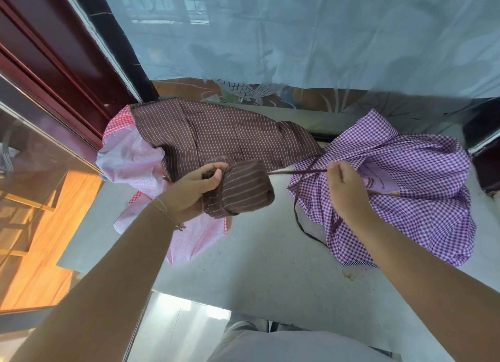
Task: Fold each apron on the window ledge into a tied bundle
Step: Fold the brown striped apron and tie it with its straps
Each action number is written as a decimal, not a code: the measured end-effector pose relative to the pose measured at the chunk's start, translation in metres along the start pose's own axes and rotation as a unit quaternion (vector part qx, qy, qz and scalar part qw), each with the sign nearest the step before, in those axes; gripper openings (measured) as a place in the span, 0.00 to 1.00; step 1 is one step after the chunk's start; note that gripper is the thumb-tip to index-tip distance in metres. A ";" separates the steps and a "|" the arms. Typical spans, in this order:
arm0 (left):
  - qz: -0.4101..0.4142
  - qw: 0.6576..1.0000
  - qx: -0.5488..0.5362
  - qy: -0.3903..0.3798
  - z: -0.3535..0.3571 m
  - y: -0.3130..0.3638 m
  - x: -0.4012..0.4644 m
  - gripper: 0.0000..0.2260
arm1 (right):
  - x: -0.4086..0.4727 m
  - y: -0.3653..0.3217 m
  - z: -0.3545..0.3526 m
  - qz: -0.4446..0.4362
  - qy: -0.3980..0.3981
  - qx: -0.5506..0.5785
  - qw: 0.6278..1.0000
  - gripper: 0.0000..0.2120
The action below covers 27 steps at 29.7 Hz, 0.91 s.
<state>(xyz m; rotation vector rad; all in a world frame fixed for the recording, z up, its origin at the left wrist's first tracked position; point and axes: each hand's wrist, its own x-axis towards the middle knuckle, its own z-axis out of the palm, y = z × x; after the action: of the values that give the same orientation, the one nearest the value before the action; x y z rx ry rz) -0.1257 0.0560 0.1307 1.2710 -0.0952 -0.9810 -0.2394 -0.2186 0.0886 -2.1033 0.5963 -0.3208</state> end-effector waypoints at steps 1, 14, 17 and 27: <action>-0.010 0.999 0.022 -0.037 -0.008 0.001 -0.001 0.22 | 0.008 0.007 -0.003 0.059 0.005 0.049 0.997 0.17; 0.144 0.885 0.424 0.127 0.037 0.009 -0.009 0.12 | -0.018 -0.022 0.013 -0.170 0.052 -0.033 0.984 0.12; 0.125 0.907 0.314 0.252 0.053 -0.015 0.007 0.08 | -0.053 -0.050 0.038 -0.224 -0.056 -0.097 0.968 0.19; 0.154 0.877 0.371 0.263 0.080 -0.021 0.017 0.12 | -0.059 -0.054 0.061 0.058 -0.178 0.179 0.966 0.09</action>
<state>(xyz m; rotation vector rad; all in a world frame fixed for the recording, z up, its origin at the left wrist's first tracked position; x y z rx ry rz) -0.1717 -0.0143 0.1342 2.1142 -0.2584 -0.2766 -0.2471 -0.1190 0.0983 -1.7125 0.4085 0.0216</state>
